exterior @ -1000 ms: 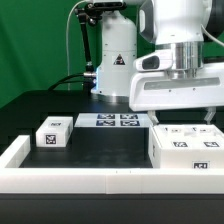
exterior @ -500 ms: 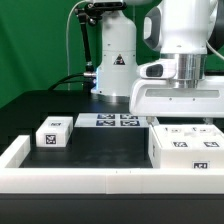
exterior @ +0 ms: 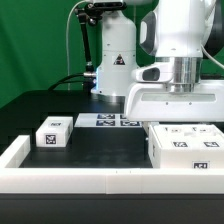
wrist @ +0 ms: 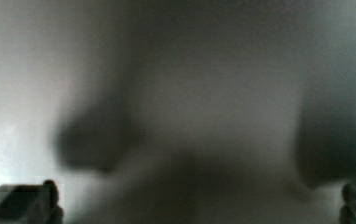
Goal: Assemble cabinet
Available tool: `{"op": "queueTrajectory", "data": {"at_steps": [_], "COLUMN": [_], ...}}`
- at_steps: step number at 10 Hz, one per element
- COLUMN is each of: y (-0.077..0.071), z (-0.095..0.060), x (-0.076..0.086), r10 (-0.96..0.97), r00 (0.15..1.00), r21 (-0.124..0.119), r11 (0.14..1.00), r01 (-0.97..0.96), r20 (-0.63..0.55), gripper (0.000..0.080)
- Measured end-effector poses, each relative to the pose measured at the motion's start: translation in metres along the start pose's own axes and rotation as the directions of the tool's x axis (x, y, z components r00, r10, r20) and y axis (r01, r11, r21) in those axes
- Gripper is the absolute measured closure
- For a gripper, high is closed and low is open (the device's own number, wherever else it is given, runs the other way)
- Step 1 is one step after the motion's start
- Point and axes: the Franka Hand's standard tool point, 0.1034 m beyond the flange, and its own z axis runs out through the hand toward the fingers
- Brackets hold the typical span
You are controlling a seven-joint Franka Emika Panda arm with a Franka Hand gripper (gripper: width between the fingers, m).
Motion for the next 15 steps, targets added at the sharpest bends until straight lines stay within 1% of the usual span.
{"op": "queueTrajectory", "data": {"at_steps": [2,5,7,9,11,12,14,15], "y": [0.001,0.001,-0.003,-0.003,0.001,0.000,0.000,0.000], "z": [0.000,0.000,0.001,0.002,0.002,0.002,0.004,0.005], "x": [0.004,0.004,0.017,0.017,0.016,0.016,0.012,0.009], "r10": [0.001,0.001,0.003,0.001,-0.007,-0.008,-0.011,-0.011], "r00": [1.000,1.000,1.000,1.000,1.000,1.000,1.000,1.000], "r21": [0.000,0.000,0.002,0.002,0.000,0.000,0.000,-0.001], "r11": [1.000,1.000,1.000,1.000,1.000,1.000,1.000,1.000], "r01": [-0.001,-0.001,-0.003,-0.001,0.007,0.008,0.011,0.011], "r20": [-0.007,-0.006,-0.009,-0.009,-0.008,-0.009,-0.006,-0.002], "gripper": [0.0002,0.0002,0.0002,0.0002,0.0002,0.0002,0.0262,0.0445]}}
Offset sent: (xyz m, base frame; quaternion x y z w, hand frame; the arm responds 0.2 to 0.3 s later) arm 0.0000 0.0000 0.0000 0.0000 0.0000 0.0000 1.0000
